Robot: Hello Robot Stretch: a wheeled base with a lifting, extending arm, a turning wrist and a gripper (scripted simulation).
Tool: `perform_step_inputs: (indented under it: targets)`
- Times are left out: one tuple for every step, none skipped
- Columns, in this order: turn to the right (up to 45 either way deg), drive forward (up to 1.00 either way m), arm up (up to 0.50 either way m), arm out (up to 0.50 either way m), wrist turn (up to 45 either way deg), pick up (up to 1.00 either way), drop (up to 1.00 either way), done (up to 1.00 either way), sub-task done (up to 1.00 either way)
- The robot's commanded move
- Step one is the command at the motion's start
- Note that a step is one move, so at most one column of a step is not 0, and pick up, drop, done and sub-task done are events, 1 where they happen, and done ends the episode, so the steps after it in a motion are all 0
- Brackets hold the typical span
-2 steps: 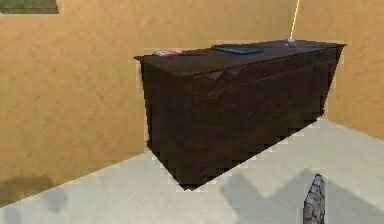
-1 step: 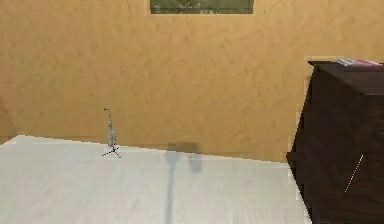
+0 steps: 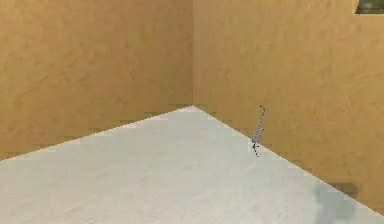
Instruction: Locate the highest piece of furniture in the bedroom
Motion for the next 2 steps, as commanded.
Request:
perform_step_inputs:
  targets:
    - [-45.0,0.0,0.0,0.0,0.0,0.0,0.0,0.0,0.0]
    - [-42.0,0.0,0.0,0.0,0.0,0.0,0.0,0.0,0.0]
